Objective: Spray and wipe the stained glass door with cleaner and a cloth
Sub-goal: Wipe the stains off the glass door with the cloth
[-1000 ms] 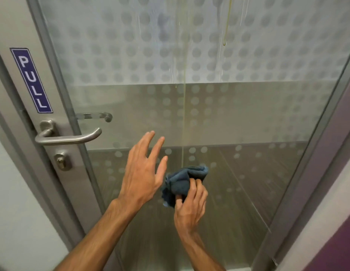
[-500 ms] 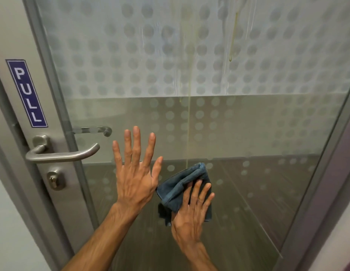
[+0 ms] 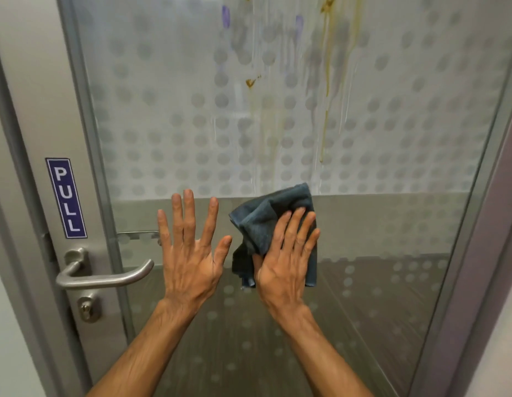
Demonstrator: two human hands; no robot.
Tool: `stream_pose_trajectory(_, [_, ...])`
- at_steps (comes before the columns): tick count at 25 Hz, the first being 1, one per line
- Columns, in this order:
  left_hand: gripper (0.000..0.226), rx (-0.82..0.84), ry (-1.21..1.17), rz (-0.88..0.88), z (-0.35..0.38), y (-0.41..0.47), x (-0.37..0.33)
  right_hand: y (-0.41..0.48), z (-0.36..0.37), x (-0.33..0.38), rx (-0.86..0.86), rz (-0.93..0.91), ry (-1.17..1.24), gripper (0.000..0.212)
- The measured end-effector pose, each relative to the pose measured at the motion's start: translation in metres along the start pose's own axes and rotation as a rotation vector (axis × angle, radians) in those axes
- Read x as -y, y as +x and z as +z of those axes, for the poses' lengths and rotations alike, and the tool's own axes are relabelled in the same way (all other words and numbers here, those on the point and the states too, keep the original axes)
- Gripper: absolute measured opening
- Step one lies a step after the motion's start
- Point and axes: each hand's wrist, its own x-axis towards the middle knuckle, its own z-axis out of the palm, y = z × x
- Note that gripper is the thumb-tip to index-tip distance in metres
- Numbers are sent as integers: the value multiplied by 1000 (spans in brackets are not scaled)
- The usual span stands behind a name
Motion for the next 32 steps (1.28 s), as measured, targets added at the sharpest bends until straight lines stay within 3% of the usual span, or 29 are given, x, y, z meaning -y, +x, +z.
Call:
stream_pose_trajectory(6, [69,-12,17,6,-6,27,-2,49,-13,-18,-36,-306,43,70])
stream_pose_trajectory(9, [66,-5,27,9,-6,29,-1,53,-14,-29,-2,-443,-38,74])
stream_pose_trajectory(15, [63,6,13,21,-9,34,-2,66,-18,-45,-17,-523,-175,71])
stream_pose_trajectory(20, [65,-3,18,17,-19,64,-5,114,-42,-71,-75,-255,-188,69])
stream_pose_trajectory(23, [68,-29,36,11,-24,86,-5,130,-51,-75,-184,234,-82,67])
stream_pose_trajectory(26, [69,-53,32,-39,-30,106,5,144,-52,-64,-347,722,193,69])
stream_pose_trajectory(28, [69,-56,30,-64,-33,115,14,148,-52,-51,-402,797,286,70])
stream_pose_trajectory(32, [69,-32,17,-73,-34,122,20,144,-46,-11,-343,643,277,67])
